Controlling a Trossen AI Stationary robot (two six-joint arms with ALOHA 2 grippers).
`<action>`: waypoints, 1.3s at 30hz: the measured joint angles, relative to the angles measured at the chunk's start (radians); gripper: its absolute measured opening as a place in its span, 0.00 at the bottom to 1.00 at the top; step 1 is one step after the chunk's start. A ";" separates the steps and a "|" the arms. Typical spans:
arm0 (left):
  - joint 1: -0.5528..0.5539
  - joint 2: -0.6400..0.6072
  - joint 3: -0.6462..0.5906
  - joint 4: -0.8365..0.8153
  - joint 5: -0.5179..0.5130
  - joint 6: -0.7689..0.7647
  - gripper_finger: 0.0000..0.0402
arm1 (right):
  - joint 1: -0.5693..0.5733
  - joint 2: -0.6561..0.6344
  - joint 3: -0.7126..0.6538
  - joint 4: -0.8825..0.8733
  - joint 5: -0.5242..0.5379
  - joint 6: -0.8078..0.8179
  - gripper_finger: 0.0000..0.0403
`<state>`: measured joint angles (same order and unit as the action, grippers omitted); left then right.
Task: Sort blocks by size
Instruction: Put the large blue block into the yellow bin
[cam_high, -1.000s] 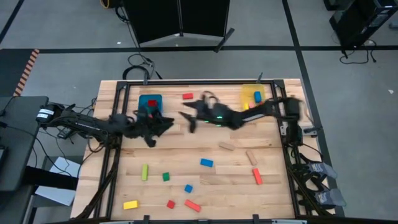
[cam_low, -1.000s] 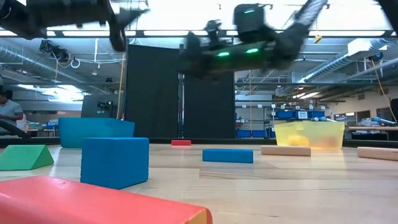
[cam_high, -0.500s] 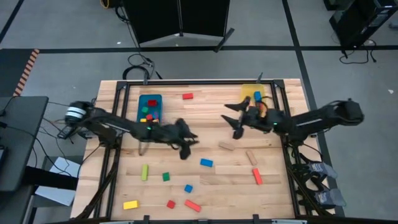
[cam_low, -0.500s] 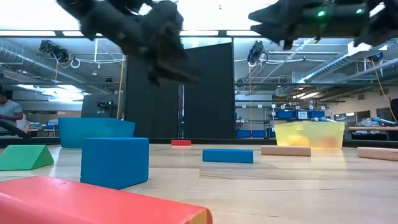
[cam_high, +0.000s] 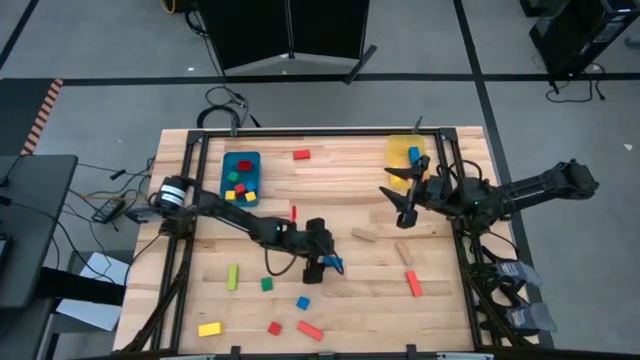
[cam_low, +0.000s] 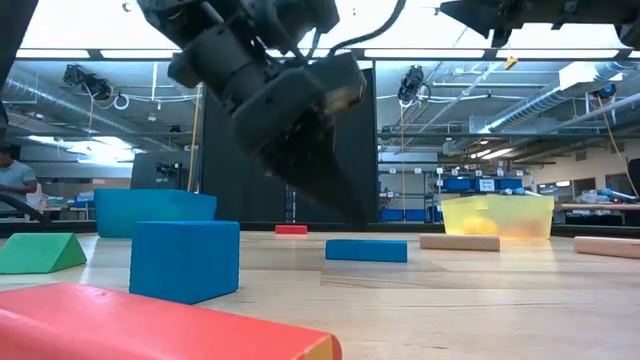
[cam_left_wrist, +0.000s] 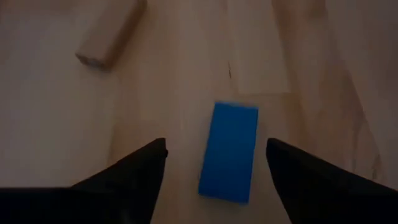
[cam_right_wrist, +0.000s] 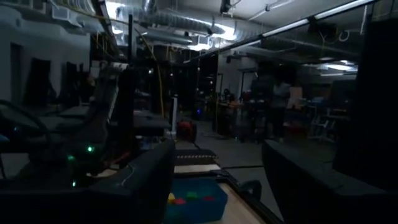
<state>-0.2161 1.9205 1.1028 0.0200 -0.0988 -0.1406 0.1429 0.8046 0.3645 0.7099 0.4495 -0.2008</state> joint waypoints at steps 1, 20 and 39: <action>-0.001 0.009 -0.001 0.003 0.007 0.000 0.73 | 0.005 -0.003 0.000 -0.006 0.005 -0.006 0.62; -0.014 0.104 0.002 0.071 -0.060 -0.042 0.40 | 0.022 -0.023 0.000 0.015 0.032 -0.038 0.62; 0.280 0.165 0.305 0.239 -0.072 0.038 0.33 | 0.099 -0.075 0.000 0.162 0.032 -0.140 0.61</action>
<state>0.0639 2.0853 1.4079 0.2590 -0.1704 -0.1026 0.2419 0.7300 0.3649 0.8722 0.4816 -0.3413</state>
